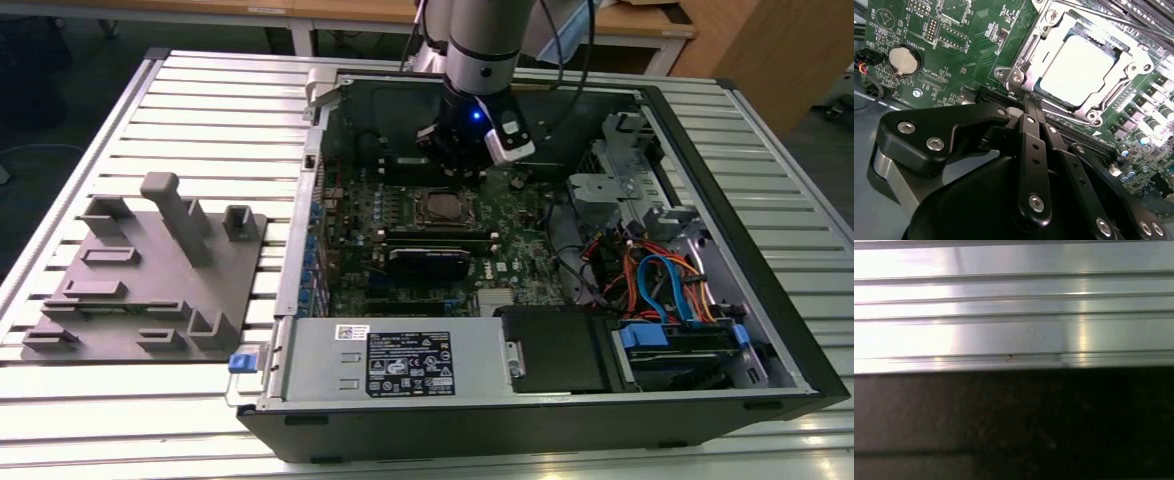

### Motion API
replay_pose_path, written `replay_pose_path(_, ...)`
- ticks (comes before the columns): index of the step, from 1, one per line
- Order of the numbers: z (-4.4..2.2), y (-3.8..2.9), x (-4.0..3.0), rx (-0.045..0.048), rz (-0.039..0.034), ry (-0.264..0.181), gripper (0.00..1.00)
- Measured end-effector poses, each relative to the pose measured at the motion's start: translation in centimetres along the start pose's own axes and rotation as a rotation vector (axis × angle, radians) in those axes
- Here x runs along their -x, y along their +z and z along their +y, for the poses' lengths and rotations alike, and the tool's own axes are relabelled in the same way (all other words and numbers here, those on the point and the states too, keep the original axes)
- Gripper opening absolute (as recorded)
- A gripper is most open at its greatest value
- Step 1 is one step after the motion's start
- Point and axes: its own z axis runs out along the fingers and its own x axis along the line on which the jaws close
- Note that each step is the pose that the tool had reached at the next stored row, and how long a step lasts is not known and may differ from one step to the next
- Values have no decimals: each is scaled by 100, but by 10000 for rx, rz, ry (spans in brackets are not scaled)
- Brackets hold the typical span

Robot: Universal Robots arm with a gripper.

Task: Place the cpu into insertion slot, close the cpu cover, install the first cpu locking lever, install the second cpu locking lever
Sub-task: 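Install the first cpu locking lever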

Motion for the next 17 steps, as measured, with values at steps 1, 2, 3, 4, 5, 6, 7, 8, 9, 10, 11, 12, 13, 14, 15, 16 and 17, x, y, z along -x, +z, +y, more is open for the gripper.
replay_pose_path(1, 1, 1, 1, -16, -1, 0, 10)
replay_pose_path(2, 2, 2, 1, -21, -1, -1, 10)
replay_pose_path(3, 2, 1, 1, -22, -2, -2, 10)
replay_pose_path(4, 3, 1, 1, -23, -2, -1, 10)
replay_pose_path(5, 4, 2, 1, -23, -3, -1, 10)
replay_pose_path(6, 4, 2, 1, -25, -2, -1, 10)
replay_pose_path(7, 5, 2, 1, -26, -2, -1, 10)
replay_pose_path(8, 6, 2, 1, -26, -2, -1, 10)
replay_pose_path(9, 6, 2, 0, -27, -2, -1, 10)
replay_pose_path(10, 6, 3, 1, -28, -3, -1, 10)
replay_pose_path(11, 7, 4, 1, -32, -3, -1, 10)
replay_pose_path(12, 8, 7, 1, -44, -4, -1, 10)
replay_pose_path(13, 8, 10, 0, -70, -3, 1, 10)
replay_pose_path(14, 8, 13, 0, -92, -3, 0, 10)
replay_pose_path(15, 10, 17, 1, -100, -6, 0, 10)
replay_pose_path(16, 10, 18, 1, -111, -6, -2, 10)
replay_pose_path(17, 10, 19, 1, -121, -6, -1, 10)
